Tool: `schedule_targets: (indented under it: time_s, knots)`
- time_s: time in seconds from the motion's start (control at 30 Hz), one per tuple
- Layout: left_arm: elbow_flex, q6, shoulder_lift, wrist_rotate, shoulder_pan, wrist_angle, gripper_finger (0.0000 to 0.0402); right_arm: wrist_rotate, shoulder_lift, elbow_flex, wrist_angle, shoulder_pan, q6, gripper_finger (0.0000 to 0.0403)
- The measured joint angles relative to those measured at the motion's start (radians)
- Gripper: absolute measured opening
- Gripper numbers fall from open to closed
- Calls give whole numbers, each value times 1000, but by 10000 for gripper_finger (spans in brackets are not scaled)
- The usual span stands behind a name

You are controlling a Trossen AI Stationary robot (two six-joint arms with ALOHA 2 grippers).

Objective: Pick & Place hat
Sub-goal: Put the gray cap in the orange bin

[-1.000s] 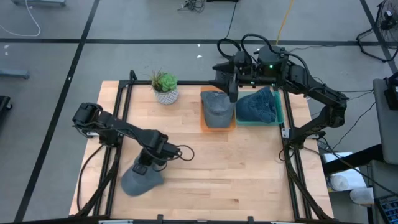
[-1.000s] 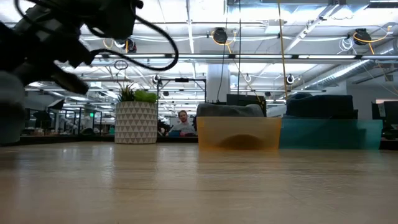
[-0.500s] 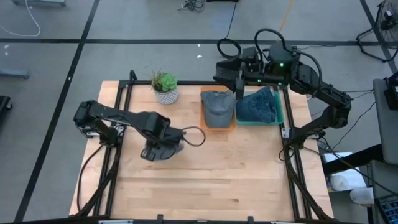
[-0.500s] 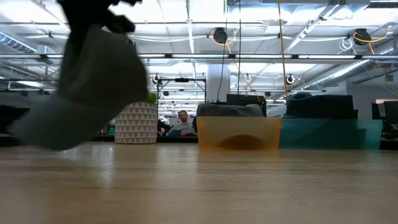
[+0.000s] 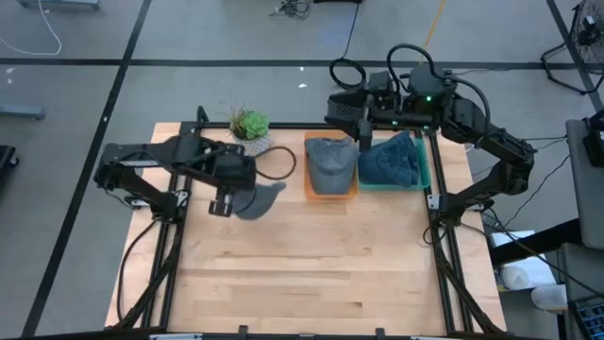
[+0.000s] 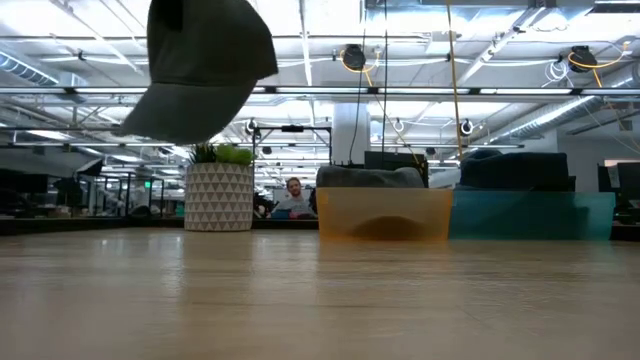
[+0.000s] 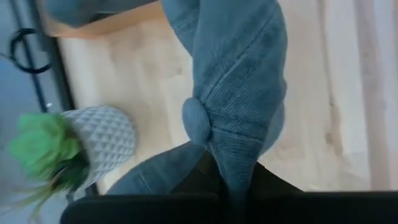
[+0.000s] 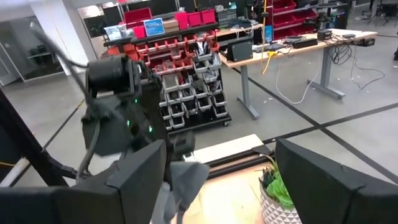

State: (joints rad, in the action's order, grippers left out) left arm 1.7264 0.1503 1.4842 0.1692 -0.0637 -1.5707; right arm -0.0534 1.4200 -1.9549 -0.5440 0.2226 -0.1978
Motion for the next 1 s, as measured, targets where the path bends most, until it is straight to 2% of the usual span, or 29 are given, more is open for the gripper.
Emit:
schedule_targets:
  time_s: [0.27,0.37,0.5,0.73,1.0]
  knots:
    - [37,2,-68,149,43,12,5,-20,0,0,-12,0,-41,290]
    - [38,61,-87,222,42,23,5,-67,0,0,-30,0,-48,295]
    - [38,162,-103,327,42,61,5,-82,0,0,-64,0,-60,324]
    - [38,334,-105,401,46,165,5,-81,0,0,-95,0,-50,394]
    - [37,544,-94,595,46,435,5,-107,0,0,-82,7,-18,388]
